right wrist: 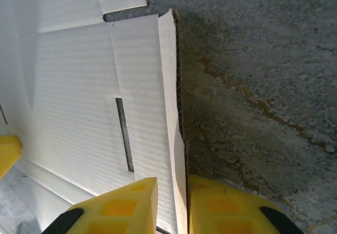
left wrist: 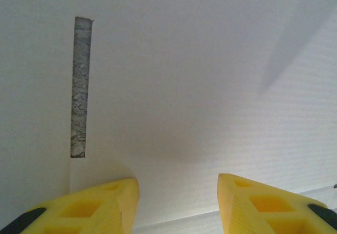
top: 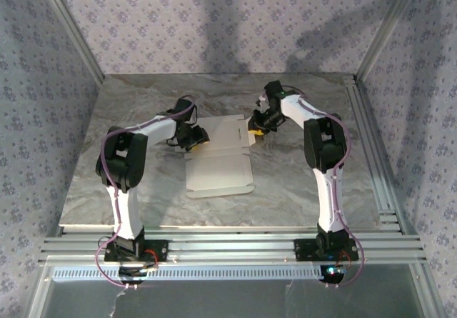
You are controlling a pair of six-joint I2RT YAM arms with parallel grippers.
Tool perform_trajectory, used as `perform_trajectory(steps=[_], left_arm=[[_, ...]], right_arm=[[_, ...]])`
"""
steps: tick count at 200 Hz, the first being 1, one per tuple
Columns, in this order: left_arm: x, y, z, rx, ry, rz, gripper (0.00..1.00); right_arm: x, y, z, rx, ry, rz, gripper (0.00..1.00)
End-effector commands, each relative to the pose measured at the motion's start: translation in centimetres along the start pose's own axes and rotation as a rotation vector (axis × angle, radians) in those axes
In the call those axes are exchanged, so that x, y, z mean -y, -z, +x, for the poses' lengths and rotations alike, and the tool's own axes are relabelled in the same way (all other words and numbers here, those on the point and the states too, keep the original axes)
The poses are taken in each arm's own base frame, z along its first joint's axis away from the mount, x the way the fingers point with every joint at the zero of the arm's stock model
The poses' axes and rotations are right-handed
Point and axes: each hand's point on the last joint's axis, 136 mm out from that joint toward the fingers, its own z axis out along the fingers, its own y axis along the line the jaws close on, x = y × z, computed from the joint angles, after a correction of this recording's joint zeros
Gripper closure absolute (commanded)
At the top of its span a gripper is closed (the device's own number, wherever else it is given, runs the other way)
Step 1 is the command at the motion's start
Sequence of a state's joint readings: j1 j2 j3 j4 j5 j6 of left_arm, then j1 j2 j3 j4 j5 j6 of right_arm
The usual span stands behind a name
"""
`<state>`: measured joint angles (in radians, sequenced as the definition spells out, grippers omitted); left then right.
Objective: Fold the paper box
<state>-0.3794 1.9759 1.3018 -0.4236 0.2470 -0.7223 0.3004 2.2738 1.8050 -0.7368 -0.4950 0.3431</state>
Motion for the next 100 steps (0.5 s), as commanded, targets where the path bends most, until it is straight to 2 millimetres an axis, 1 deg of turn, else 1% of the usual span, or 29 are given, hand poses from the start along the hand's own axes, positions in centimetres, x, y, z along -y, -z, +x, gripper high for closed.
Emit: perform_trajectory(steps=[1, 19, 50, 62, 82, 88, 100], left_arm=[[-2.9, -2.5, 1.5, -0.061, 0.011, -0.1, 0.54], [-2.9, -2.4, 1.5, -0.062, 0.01, -0.096, 0.54], [-2.5, -2.1, 1.6, -0.063, 0.007, -0.081, 0.55], [-2.2, -1.9, 1.5, -0.06, 0.004, -0.07, 0.55], [-1.8, -1.5, 1.4, -0.055, -0.001, -0.059, 0.56], [-1.7, -1.4, 1.3, -0.054, -0.003, -0.058, 0.57], [-1.7, -1.4, 1.3, -0.056, -0.003, -0.059, 0.57]], right_arm=[[-0.9, -0.3, 1.2, -0.04, 0.052, 0.098, 0.84], [0.0, -0.6, 1.5, -0.053, 0.065, 0.2, 0.88], [1.1, -0.4, 1.7, -0.053, 0.071, 0.392, 0.93], [0.9, -0.4, 1.8, -0.057, 0.088, 0.445, 0.92], [0.2, -1.0, 2.1, -0.069, 0.111, 0.47, 0.89], [0.0, -1.0, 2.1, -0.066, 0.114, 0.469, 0.88], [0.1, -1.1, 1.8, -0.053, 0.114, 0.487, 0.87]])
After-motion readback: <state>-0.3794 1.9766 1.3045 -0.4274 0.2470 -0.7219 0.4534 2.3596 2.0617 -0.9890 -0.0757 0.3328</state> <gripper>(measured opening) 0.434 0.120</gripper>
